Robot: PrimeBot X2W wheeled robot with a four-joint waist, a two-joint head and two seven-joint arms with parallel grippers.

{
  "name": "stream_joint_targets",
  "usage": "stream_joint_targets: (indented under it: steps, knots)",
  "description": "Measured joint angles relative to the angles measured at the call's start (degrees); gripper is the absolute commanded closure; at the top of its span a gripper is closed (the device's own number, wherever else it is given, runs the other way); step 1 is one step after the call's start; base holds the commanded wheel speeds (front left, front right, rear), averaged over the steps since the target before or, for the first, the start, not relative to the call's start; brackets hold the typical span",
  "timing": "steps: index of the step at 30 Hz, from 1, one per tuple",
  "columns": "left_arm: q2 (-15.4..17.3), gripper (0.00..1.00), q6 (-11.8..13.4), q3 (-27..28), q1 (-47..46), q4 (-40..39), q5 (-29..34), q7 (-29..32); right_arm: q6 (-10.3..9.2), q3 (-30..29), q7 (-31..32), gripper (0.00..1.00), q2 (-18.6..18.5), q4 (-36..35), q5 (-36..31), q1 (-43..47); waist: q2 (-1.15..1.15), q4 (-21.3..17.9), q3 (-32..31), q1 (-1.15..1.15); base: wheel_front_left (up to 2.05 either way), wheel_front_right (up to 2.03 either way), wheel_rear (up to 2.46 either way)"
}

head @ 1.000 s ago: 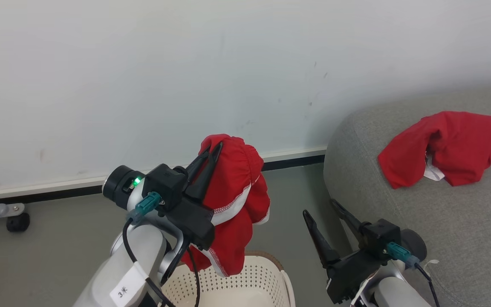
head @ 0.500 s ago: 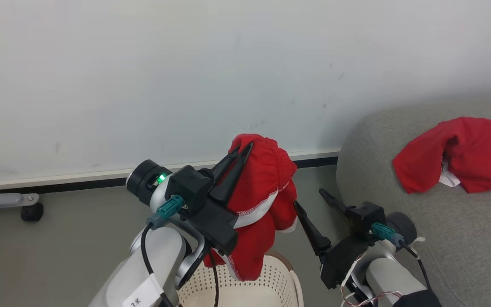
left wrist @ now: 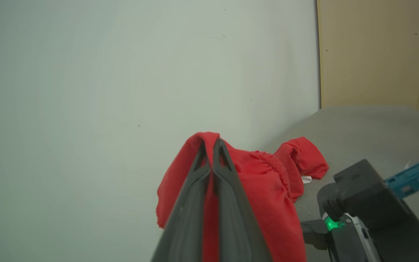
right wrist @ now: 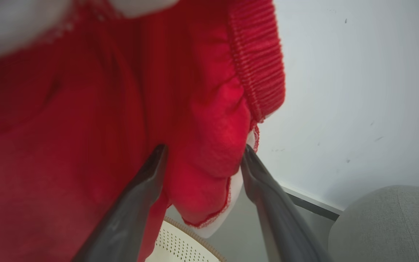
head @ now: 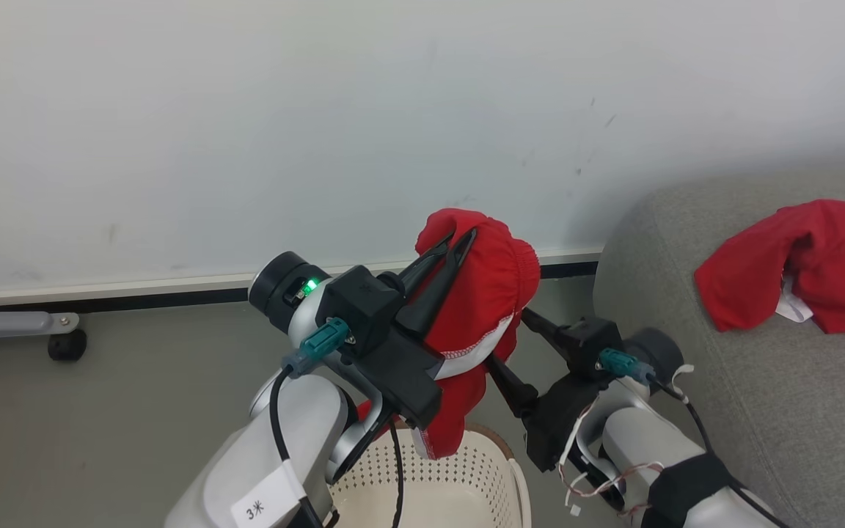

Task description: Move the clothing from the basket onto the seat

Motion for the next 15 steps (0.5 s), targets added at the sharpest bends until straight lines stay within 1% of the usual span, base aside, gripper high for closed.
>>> stream_joint_targets:
  steps: [7, 12, 13, 14, 15]
  knots:
    - [-0.14, 1.0, 0.0, -0.91, -0.22, -0.99, -1.57, 0.62, 0.0, 3.09, 0.0, 0.0, -0.02, 3.38, 2.68, -4.37, 0.0, 0.26, 0.56, 0.0, 0.0, 0.0, 0.0]
    - [-0.26, 1.0, 0.0, -1.49, -0.43, -1.35, -2.13, 0.81, 0.0, 6.33, 0.0, 0.0, -0.02, 4.19, 4.47, -6.47, 0.0, 0.39, 0.87, 0.0, 0.0, 0.0, 0.0]
    - [-0.26, 1.0, 0.0, -1.55, -0.6, -1.38, -2.37, 0.96, 0.0, 6.8, 0.0, 0.03, 0.02, 4.22, 4.94, -6.85, 0.0, 0.41, 0.93, 0.0, 0.0, 0.0, 0.0]
    - [-0.26, 1.0, 0.0, -1.6, -0.83, -1.37, -2.46, 0.99, 0.0, 7.1, -0.01, 0.45, 0.01, 4.21, 5.39, -7.17, 0.0, 0.43, 0.98, 0.0, 0.0, 0.0, 0.0]
    - [-0.29, 1.0, 0.0, -1.6, -1.1, -1.37, -2.47, 0.99, 0.01, 7.47, -0.01, 0.68, -0.01, 4.2, 5.82, -7.37, 0.0, 0.44, 1.04, 0.0, 0.0, 0.0, 0.0]
